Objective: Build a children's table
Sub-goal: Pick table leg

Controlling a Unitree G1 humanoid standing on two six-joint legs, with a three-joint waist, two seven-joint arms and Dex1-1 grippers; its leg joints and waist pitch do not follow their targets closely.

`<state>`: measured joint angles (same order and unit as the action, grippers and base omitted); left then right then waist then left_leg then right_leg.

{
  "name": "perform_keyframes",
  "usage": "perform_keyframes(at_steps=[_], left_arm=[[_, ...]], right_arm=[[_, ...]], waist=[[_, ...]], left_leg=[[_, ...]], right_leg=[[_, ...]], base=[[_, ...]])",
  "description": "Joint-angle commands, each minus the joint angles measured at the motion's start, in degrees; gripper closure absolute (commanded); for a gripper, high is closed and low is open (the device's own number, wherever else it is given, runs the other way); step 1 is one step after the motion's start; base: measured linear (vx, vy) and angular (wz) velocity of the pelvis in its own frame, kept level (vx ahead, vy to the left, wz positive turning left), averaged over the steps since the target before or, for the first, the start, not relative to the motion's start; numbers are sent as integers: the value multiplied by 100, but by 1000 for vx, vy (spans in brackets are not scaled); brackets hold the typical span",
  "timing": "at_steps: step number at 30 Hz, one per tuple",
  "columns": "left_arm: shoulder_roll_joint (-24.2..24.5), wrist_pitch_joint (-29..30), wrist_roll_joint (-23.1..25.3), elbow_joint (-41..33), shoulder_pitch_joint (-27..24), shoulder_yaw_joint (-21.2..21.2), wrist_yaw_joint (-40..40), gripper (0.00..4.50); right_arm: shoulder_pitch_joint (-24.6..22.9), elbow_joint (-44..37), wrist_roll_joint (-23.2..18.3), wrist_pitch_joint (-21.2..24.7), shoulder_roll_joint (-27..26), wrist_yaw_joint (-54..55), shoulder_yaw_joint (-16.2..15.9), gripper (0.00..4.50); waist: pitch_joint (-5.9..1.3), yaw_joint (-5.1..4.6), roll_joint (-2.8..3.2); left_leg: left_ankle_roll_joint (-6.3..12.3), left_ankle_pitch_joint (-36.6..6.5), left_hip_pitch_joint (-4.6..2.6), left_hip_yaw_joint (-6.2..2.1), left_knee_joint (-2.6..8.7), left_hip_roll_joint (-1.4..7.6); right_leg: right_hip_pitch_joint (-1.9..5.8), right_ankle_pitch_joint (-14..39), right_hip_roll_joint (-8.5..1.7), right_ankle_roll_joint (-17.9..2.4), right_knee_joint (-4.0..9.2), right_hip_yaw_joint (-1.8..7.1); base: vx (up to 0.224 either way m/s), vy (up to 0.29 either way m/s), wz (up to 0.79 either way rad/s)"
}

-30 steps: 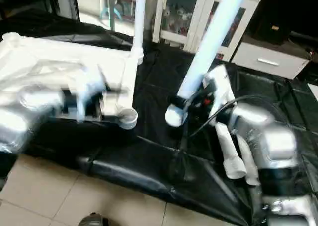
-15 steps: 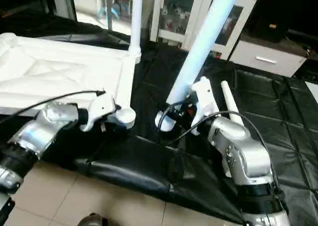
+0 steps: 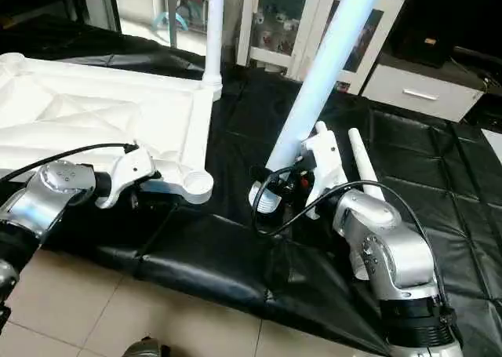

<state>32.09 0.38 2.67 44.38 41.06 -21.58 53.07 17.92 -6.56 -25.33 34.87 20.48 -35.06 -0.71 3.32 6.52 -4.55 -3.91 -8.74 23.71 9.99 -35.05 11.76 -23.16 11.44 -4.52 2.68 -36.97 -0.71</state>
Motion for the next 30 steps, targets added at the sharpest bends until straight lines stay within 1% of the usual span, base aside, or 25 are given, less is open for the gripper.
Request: perform_keyframes(at_steps=[1, 2, 3, 4, 5, 8, 9, 10, 11, 12, 13, 14, 15, 16, 17, 18, 20, 21, 22, 25, 26, 27, 28, 30], left_arm=[[-90, -82, 47, 62, 108, 29, 51, 81], [-102, -91, 48, 81, 114, 31, 74, 81], [-113, -96, 53, 79, 100, 9, 171, 101], [-116, -104, 60, 70, 87, -6, 227, 101], [-117, -106, 61, 69, 84, -10, 241, 124], [-128, -127, 86, 62, 49, -59, 495, 133], [-132, -146, 100, 76, 48, -63, 535, 153], [-123, -168, 125, 84, 40, -80, 569, 153], [-114, -183, 161, 101, 37, -91, 589, 173], [-96, -181, 207, 99, 30, -111, 637, 177], [-93, -179, 212, 96, 28, -114, 646, 182], [-85, -169, 229, 84, 24, -121, 679, 191], [-73, -121, 220, 27, 4, -122, 726, 191], [-67, -97, 223, -1, -5, -124, 749, 214], [-59, -65, 227, -38, -16, -126, 778, 222], [-45, -38, 243, -100, -36, -136, 817, 222], [-36, 85, 304, -393, -112, -157, 894, 242], [-46, 119, 301, -466, -126, -156, 900, 256], [-57, 149, 296, -534, -137, -154, 905, 256], [-97, 179, 263, -703, -165, -144, 929, 285], [-182, 164, 199, -1016, -248, -152, 956, 293], [-261, 153, 167, -1232, -313, -171, 931, 293], [-300, 165, 160, -1317, -337, -176, 908, 299], [-347, 181, 146, -1418, -365, -189, 902, 319]], right_arm=[[62, -126, -35, 39, 62, 6, -10, 264], [60, -129, -36, 41, 63, 4, -8, 264], [56, -135, -35, 47, 68, -1, -3, 264], [52, -135, -32, 47, 71, -10, -3, 264], [51, -136, -32, 47, 72, -12, -3, 264], [46, -121, -5, 36, 85, -47, 1, 264], [48, -119, -3, 35, 88, -53, 3, 264], [55, -114, -3, 36, 93, -58, 4, 264], [70, -99, 4, 33, 104, -70, 5, 264], [96, -72, 8, 28, 123, -91, 12, 264], [99, -68, 9, 28, 125, -93, 13, 264], [109, -56, 9, 26, 133, -103, 19, 264], [118, -39, 17, 16, 151, -125, 16, 264], [121, -32, 22, 12, 158, -133, 14, 264], [125, -24, 27, 7, 168, -145, 11, 264], [128, -10, 38, -5, 181, -162, 5, 264], [147, 29, 58, -36, 192, -183, 8, 264], [156, 38, 62, -43, 189, -183, 8, 264], [165, 46, 66, -50, 186, -181, 8, 264], [192, 54, 68, -53, 175, -170, 3, 264], [202, 44, 73, -55, 151, -144, -13, 264], [196, 34, 70, -54, 132, -131, -16, 264], [193, 30, 69, -53, 123, -131, -14, 264], [186, 26, 71, -52, 113, -130, -10, 264]], waist=[[-396, -10, 109], [-396, -10, 108], [-395, -9, 106], [-394, -10, 104], [-392, -9, 97], [-389, -12, 88], [-388, -11, 95], [-392, -11, 98], [-392, -11, 98], [-397, -11, 83], [-396, -10, 84], [-398, -9, 72], [-400, -5, 74], [-401, -7, 75], [-400, -8, 68], [-405, -3, 71], [-404, -2, 69], [-404, -2, 72], [-405, 2, 73], [-408, 4, 78], [-408, 1, 79], [-410, 1, 78], [-412, 12, 83], [-416, 22, 86]], left_leg=[[-612, -1967, -275, -29, 542, 117], [-608, -1969, -276, -28, 541, 116], [-603, -1976, -280, -27, 542, 119], [-591, -1977, -279, -26, 543, 120], [-586, -1975, -280, -25, 544, 119], [-570, -1963, -277, -23, 546, 120], [-569, -1957, -282, -24, 550, 123], [-567, -1938, -288, -23, 548, 126], [-568, -1926, -287, -22, 548, 126], [-554, -1866, -284, -19, 546, 127], [-538, -1817, -282, -14, 544, 123], [-528, -1788, -282, -11, 541, 123], [-509, -1734, -285, -7, 536, 121], [-501, -1701, -282, -3, 535, 120], [-496, -1694, -283, 0, 534, 119], [-479, -1659, -289, 2, 530, 123], [-456, -1578, -289, 9, 527, 126], [-440, -1543, -291, 13, 524, 128], [-425, -1525, -296, 18, 521, 129], [-432, -1488, -291, 18, 521, 125], [-431, -1491, -294, 21, 520, 122], [-434, -1482, -291, 13, 527, 141], [-420, -1461, -301, 24, 518, 139], [-389, -1396, -297, 29, 511, 125]], right_leg=[[97, 993, -303, -1074, 444, 98], [97, 1010, -304, -1074, 445, 98], [96, 1028, -307, -1081, 449, 99], [96, 1052, -307, -1081, 452, 101], [98, 1072, -308, -1079, 456, 102], [101, 1127, -310, -1069, 458, 105], [99, 1135, -308, -1064, 461, 105], [98, 1086, -308, -1069, 459, 105], [99, 1055, -306, -1074, 454, 105], [108, 962, -304, -1086, 442, 101], [112, 903, -301, -1095, 439, 103], [118, 879, -303, -1098, 438, 102], [119, 825, -302, -1106, 431, 103], [123, 781, -299, -1118, 427, 103], [124, 770, -297, -1122, 425, 103], [126, 714, -300, -1140, 418, 103], [135, 632, -298, -1161, 412, 104], [136, 600, -300, -1182, 409, 103], [133, 587, -297, -1196, 412, 102], [143, 535, -289, -1204, 404, 98], [141, 532, -286, -1204, 404, 99], [155, 488, -302, -1231, 398, 98], [144, 440, -291, -1245, 399, 96], [150, 374, -278, -1236, 393, 94]], base=[[0, 0, 0], [0, 0, 0], [0, 0, 0], [0, 0, 0], [0, 0, 0], [0, 0, 0], [0, 0, 0], [0, 0, 0], [0, 0, 0], [0, 0, 0], [0, 0, 0], [0, 0, 0], [0, 0, 0], [0, 0, 0], [0, 0, 0], [0, 0, 0], [0, 0, 0], [0, 0, 0], [0, 0, 0], [0, 0, 0], [0, 0, 0], [0, 0, 0], [0, 0, 0], [0, 0, 0]])
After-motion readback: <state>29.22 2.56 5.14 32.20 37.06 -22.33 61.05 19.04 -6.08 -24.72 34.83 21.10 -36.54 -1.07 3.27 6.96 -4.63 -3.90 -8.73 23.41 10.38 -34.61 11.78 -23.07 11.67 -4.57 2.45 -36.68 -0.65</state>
